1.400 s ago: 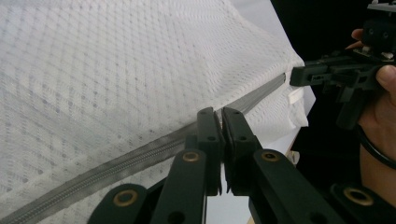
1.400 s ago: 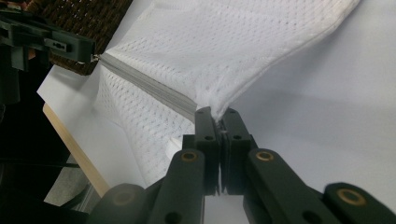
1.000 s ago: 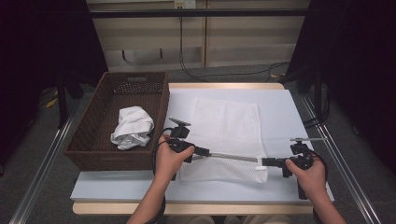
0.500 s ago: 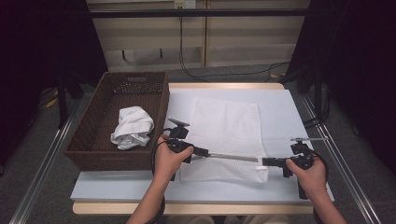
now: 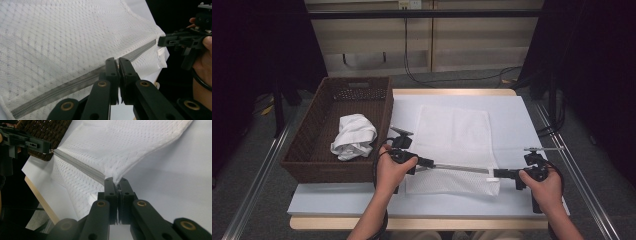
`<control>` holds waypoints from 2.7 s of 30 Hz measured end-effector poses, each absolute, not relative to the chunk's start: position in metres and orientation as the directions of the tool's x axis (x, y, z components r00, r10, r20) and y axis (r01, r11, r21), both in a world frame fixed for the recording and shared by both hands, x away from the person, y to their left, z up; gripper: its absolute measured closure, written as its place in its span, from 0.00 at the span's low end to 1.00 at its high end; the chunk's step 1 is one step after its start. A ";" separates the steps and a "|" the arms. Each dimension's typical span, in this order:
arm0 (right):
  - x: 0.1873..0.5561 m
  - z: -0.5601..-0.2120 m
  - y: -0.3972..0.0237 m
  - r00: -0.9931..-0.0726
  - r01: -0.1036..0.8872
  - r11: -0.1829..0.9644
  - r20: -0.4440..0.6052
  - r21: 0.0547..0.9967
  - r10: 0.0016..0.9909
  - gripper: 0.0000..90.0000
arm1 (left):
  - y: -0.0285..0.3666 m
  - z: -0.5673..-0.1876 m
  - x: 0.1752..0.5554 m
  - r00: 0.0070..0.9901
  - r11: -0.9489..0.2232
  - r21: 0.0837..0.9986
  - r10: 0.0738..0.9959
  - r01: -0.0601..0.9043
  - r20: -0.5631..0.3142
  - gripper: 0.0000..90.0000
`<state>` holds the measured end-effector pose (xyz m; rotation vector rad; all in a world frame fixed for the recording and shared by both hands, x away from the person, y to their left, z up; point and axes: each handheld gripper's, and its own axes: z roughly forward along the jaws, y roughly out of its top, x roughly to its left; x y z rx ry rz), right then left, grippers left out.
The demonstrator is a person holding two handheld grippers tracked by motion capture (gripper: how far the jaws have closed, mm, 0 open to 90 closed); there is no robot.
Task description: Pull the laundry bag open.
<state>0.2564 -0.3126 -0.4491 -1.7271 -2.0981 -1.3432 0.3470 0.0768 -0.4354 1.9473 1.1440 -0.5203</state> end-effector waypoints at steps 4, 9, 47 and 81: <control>0.256 -0.449 -0.313 -0.346 0.836 -0.038 0.580 0.547 0.738 0.98 | 0.076 -0.435 0.346 0.496 -0.260 0.426 0.548 0.866 -0.673 0.96; 0.256 -0.449 -0.314 -0.344 0.835 -0.035 0.571 0.549 0.745 0.98 | 0.077 -0.435 0.346 0.495 -0.262 0.423 0.538 0.867 -0.682 0.96; 0.256 -0.449 -0.324 -0.327 0.838 -0.054 0.578 0.543 0.748 0.98 | 0.089 -0.433 0.347 0.488 -0.251 0.422 0.549 0.871 -0.679 0.96; 0.255 -0.452 -0.332 -0.307 0.848 -0.070 0.594 0.526 0.744 0.98 | 0.092 -0.429 0.343 0.471 -0.237 0.414 0.563 0.879 -0.679 0.96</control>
